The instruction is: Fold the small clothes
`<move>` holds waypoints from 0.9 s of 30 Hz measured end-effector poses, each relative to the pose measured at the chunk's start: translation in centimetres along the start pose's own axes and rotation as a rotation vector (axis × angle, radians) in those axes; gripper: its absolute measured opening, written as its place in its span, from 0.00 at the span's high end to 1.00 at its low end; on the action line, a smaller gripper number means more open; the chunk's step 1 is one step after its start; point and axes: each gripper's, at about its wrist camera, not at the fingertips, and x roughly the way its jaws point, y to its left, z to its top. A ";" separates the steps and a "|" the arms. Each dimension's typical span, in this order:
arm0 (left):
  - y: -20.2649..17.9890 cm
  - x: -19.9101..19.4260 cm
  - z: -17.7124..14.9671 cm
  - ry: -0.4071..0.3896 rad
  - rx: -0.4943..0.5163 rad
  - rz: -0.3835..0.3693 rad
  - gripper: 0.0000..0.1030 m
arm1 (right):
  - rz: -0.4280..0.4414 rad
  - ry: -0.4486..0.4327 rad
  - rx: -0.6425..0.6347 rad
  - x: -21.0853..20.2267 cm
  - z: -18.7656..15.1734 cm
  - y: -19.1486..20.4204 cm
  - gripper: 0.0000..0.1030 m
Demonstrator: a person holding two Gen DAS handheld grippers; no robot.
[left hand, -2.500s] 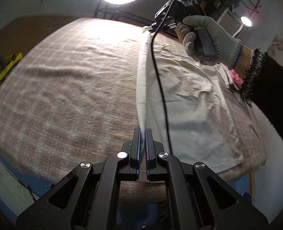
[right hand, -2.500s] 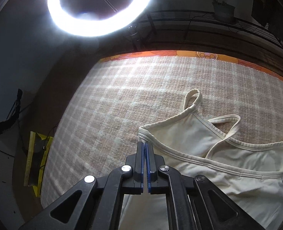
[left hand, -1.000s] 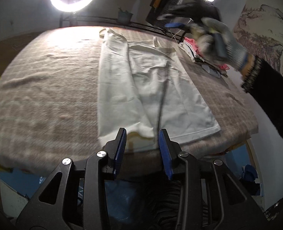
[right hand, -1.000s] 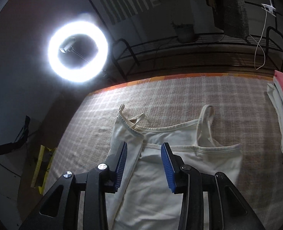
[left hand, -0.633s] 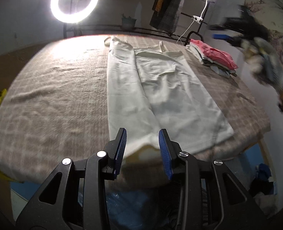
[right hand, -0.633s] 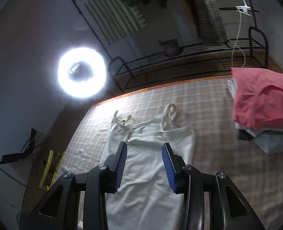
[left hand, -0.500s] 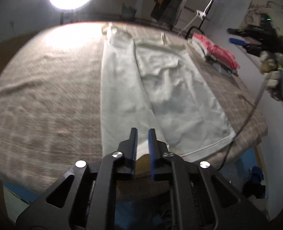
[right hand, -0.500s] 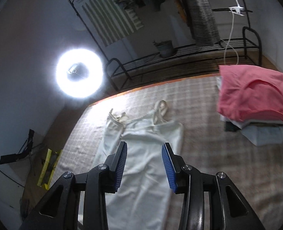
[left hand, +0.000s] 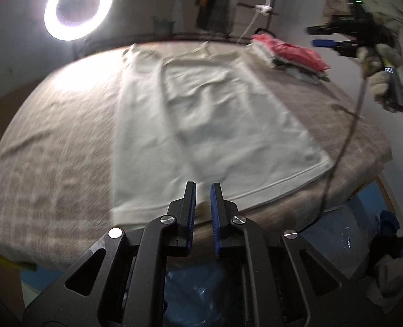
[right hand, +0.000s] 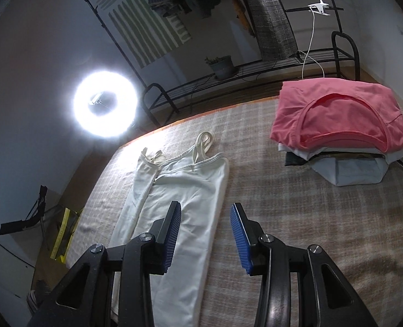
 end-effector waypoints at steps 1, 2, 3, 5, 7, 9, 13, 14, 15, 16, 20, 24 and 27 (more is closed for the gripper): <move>-0.9 0.1 0.3 -0.006 0.012 -0.021 0.91 | 0.004 -0.002 0.000 -0.1 0.0 -0.4 0.59; -1.9 0.3 0.6 -0.009 0.020 -0.043 0.91 | 0.007 -0.002 0.000 -0.3 -0.1 -0.7 0.58; -2.5 0.5 0.8 -0.010 0.025 -0.061 0.91 | 0.010 -0.004 0.001 -0.5 -0.2 -1.2 0.53; -4.3 1.2 1.3 -0.005 0.033 -0.097 0.91 | 0.004 -0.009 -0.001 -0.9 -0.1 -2.1 0.51; -6.0 2.3 1.8 0.010 0.046 -0.127 0.91 | 0.002 -0.007 -0.010 -1.4 -0.1 -3.0 0.51; -7.7 3.3 2.2 0.019 0.062 -0.154 0.91 | -0.006 0.001 -0.020 -1.7 -0.1 -3.7 0.50; -11.3 5.2 2.6 0.037 0.123 -0.191 0.91 | -0.034 0.026 -0.055 -1.8 0.0 -4.8 0.47; -12.2 5.7 2.7 0.046 0.139 -0.203 0.91 | -0.039 0.030 -0.061 -1.7 0.0 -5.0 0.47; -12.7 6.1 2.7 0.052 0.149 -0.207 0.90 | -0.044 0.035 -0.066 -1.5 0.1 -5.2 0.47; -13.4 6.5 2.7 0.060 0.160 -0.214 0.87 | -0.046 0.040 -0.068 -1.3 0.1 -5.3 0.46; -14.8 7.0 2.7 0.070 0.164 -0.261 0.59 | -0.043 0.064 -0.075 0.0 0.4 -5.7 0.46; -15.8 7.7 2.5 0.083 0.206 -0.238 0.59 | -0.023 0.081 -0.075 1.9 0.9 -5.5 0.45; -15.6 9.0 2.4 0.113 0.198 -0.184 0.65 | 0.007 0.097 -0.057 4.0 1.3 -5.2 0.45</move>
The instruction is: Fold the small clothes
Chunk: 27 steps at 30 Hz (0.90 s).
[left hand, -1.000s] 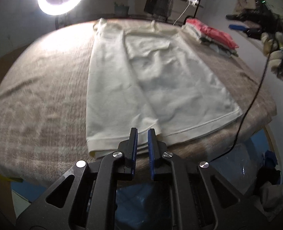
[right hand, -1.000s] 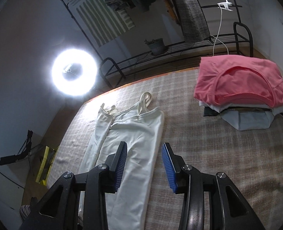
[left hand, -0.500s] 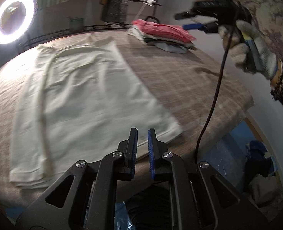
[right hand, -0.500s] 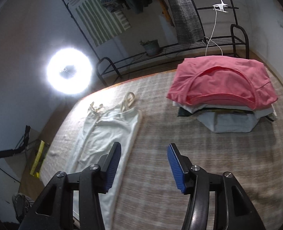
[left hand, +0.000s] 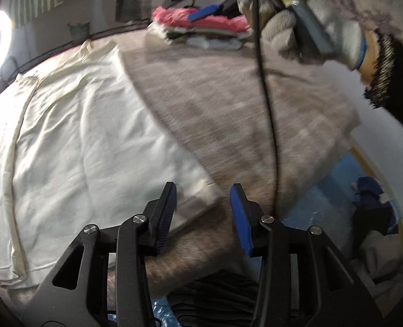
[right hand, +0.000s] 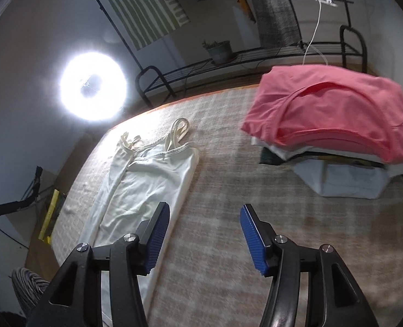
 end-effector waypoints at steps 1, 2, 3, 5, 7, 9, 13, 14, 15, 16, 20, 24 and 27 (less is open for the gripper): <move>0.4 0.0 0.0 -0.014 -0.020 -0.001 0.70 | 0.008 0.005 0.007 0.7 0.2 0.1 0.45; 0.7 -0.1 0.0 -0.019 -0.033 -0.005 0.82 | 0.017 0.009 0.017 1.6 0.4 0.3 0.45; 1.0 0.0 0.1 -0.017 -0.041 -0.009 0.91 | 0.027 0.011 0.027 2.3 0.6 0.4 0.44; 1.4 0.0 0.2 -0.019 -0.051 -0.019 0.94 | 0.052 0.018 0.053 3.9 0.9 0.6 0.44; 1.7 -0.3 0.2 -0.026 -0.070 -0.033 0.95 | 0.069 0.027 0.078 5.7 1.3 0.8 0.44; 2.1 -0.9 0.2 -0.037 -0.100 -0.051 0.96 | 0.058 0.040 0.083 7.3 1.8 1.1 0.44; 2.9 -1.9 0.3 -0.058 -0.155 -0.081 0.96 | 0.041 0.055 0.105 10.6 3.0 1.3 0.44; 2.9 -2.1 0.3 -0.061 -0.159 -0.085 0.96 | 0.038 0.055 0.119 11.1 3.3 1.1 0.44; 3.0 -2.1 0.3 -0.063 -0.162 -0.087 0.96 | 0.034 0.054 0.141 11.9 3.6 0.9 0.44; 3.2 -2.1 0.4 -0.066 -0.168 -0.087 0.96 | 0.033 0.053 0.164 12.6 3.8 0.7 0.44; 3.9 -2.1 0.3 -0.065 -0.198 -0.103 0.96 | 0.035 0.065 0.245 15.2 4.5 0.2 0.52; 4.8 -2.4 0.1 -0.068 -0.237 -0.119 0.96 | 0.042 0.096 0.261 17.1 5.1 0.7 0.83; 5.7 -2.7 0.0 -0.074 -0.281 -0.146 0.96 | 0.019 0.105 0.252 17.3 5.6 1.2 0.98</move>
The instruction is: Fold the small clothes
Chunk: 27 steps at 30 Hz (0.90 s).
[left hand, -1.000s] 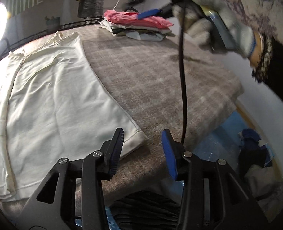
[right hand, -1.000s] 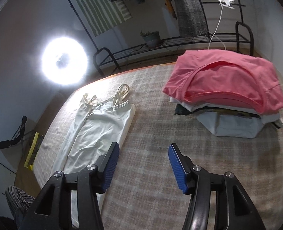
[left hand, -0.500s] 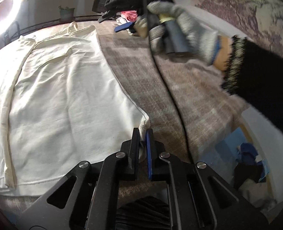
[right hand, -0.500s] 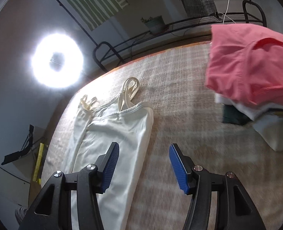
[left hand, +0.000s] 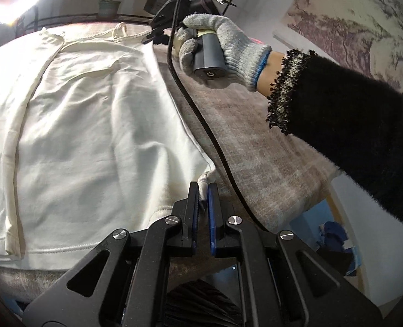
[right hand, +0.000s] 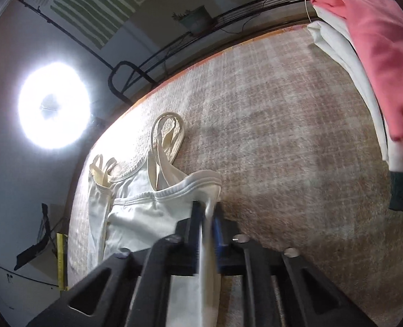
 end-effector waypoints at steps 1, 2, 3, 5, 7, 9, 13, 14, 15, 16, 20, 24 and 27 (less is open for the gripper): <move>0.1 -0.2 0.0 -0.003 -0.010 -0.006 0.96 | -0.014 -0.002 -0.016 -0.2 0.1 0.5 0.99; 0.3 -0.4 0.0 -0.006 -0.018 -0.011 0.96 | -0.026 -0.004 -0.031 -0.3 0.1 1.0 0.99; 0.6 -0.8 0.0 -0.012 -0.028 -0.016 0.96 | -0.039 -0.003 -0.047 -0.4 0.2 1.6 1.00; 1.1 -1.5 0.0 -0.023 -0.043 -0.018 0.96 | -0.069 -0.001 -0.073 -0.6 0.4 2.7 1.00; 1.9 -2.4 -0.1 -0.038 -0.069 -0.020 0.96 | -0.095 0.001 -0.095 -0.9 0.7 3.8 1.00; 2.8 -3.3 -0.2 -0.051 -0.096 -0.019 0.96 | -0.120 0.001 -0.130 -1.1 0.9 5.3 1.00; 4.8 -5.0 -0.7 -0.070 -0.158 -0.009 0.97 | -0.154 0.008 -0.205 -0.6 1.1 8.8 1.00; 5.2 -5.3 -0.9 -0.073 -0.168 -0.003 0.97 | -0.164 0.011 -0.224 -0.4 1.0 9.6 1.00; 5.5 -5.5 -0.9 -0.075 -0.177 0.004 0.97 | -0.174 0.015 -0.243 -0.1 0.9 10.4 1.00; 5.8 -5.6 -1.0 -0.075 -0.185 0.012 0.97 | -0.187 0.021 -0.266 0.4 0.8 11.3 1.00; 7.1 -6.0 -1.6 -0.074 -0.216 0.035 0.97 | -0.224 0.049 -0.336 2.6 0.2 14.3 1.00; 7.9 -6.2 -1.7 -0.075 -0.243 0.052 0.97 | -0.243 0.071 -0.356 4.8 -0.2 16.0 1.00; 8.7 -6.4 -1.9 -0.077 -0.263 0.062 0.97 | -0.252 0.087 -0.366 6.3 -0.5 16.8 1.00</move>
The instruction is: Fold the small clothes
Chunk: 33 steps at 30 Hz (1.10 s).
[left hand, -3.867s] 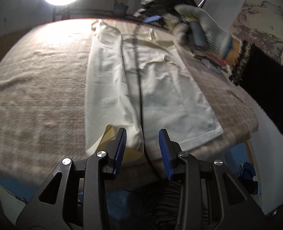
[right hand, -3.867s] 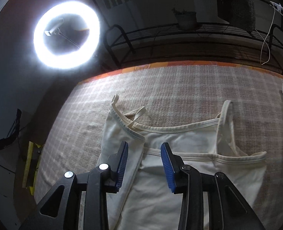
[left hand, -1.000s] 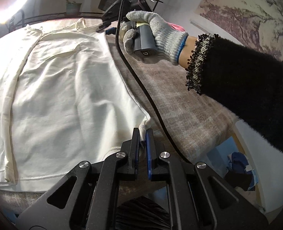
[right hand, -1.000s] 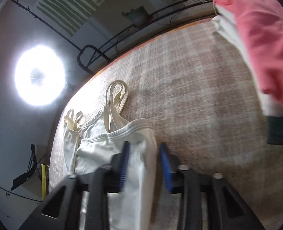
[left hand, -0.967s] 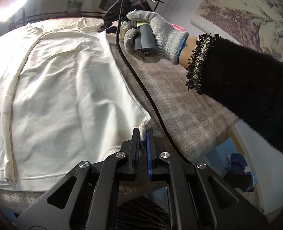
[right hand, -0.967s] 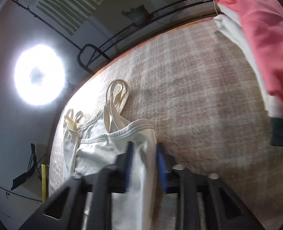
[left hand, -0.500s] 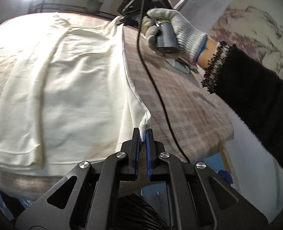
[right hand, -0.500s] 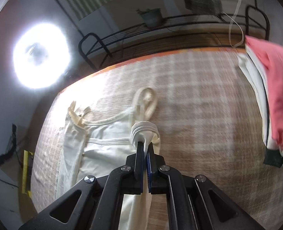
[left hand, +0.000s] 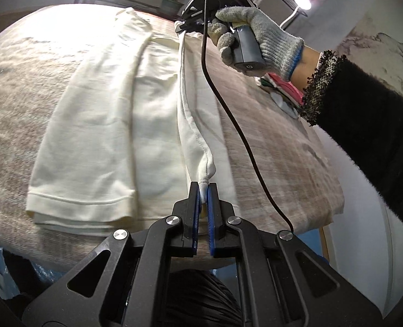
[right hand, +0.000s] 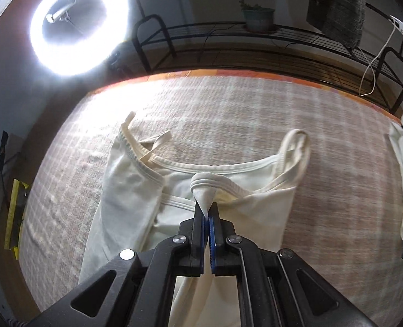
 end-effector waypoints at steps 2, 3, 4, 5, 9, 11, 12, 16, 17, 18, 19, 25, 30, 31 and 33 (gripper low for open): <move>0.2 0.2 -0.1 0.010 -0.011 0.008 0.97 | -0.005 0.009 -0.012 0.7 0.0 0.5 1.00; 0.4 0.4 -0.2 0.018 -0.018 0.007 0.97 | -0.007 0.015 -0.019 1.0 0.1 0.8 1.00; 0.8 0.5 -0.1 0.027 -0.022 0.004 0.97 | -0.011 0.022 -0.029 1.4 0.0 1.2 1.00; 0.8 0.6 -0.2 0.034 -0.022 0.007 0.97 | -0.012 0.028 -0.037 1.7 0.0 1.4 1.00; 0.3 0.7 -0.2 0.040 -0.001 0.020 0.97 | 0.003 0.052 -0.071 2.8 -0.5 2.2 0.93; -0.2 0.5 -0.3 0.040 0.009 0.019 0.97 | 0.036 0.059 -0.073 2.9 -0.7 2.3 0.73; -0.4 0.3 -0.4 0.043 0.016 0.022 0.97 | 0.057 0.053 -0.068 2.6 -0.8 2.3 0.62; 0.2 -1.8 -0.7 0.034 0.047 0.028 0.97 | 0.121 0.003 -0.030 -0.6 -1.8 1.5 0.62; 0.2 -2.4 -0.8 0.029 0.054 0.029 0.96 | 0.141 -0.010 -0.015 -1.8 -2.3 1.1 0.62; 0.3 -3.0 -0.9 0.025 0.060 0.031 0.92 | 0.159 -0.023 -0.003 -3.1 -2.9 0.7 0.62; 0.4 -3.9 -0.8 0.018 0.070 0.034 0.89 | 0.172 -0.038 0.007 -4.4 -3.7 0.2 0.62; 2.4 -8.4 0.1 -0.040 0.104 0.080 0.68 | 0.222 -0.078 0.085 -11.3 -10.5 -2.9 0.62; 6.1 -9.5 2.3 -0.019 0.028 0.108 0.60 | 0.248 -0.032 0.144 -13.5 -18.1 -3.5 0.61; 7.0 -9.3 2.7 0.003 0.001 0.111 0.60 | 0.257 -0.017 0.157 -13.6 -19.8 -3.4 0.61; 8.3 -8.6 3.2 0.044 -0.030 0.115 0.60 | 0.291 0.015 0.193 -13.3 -22.9 -3.1 0.61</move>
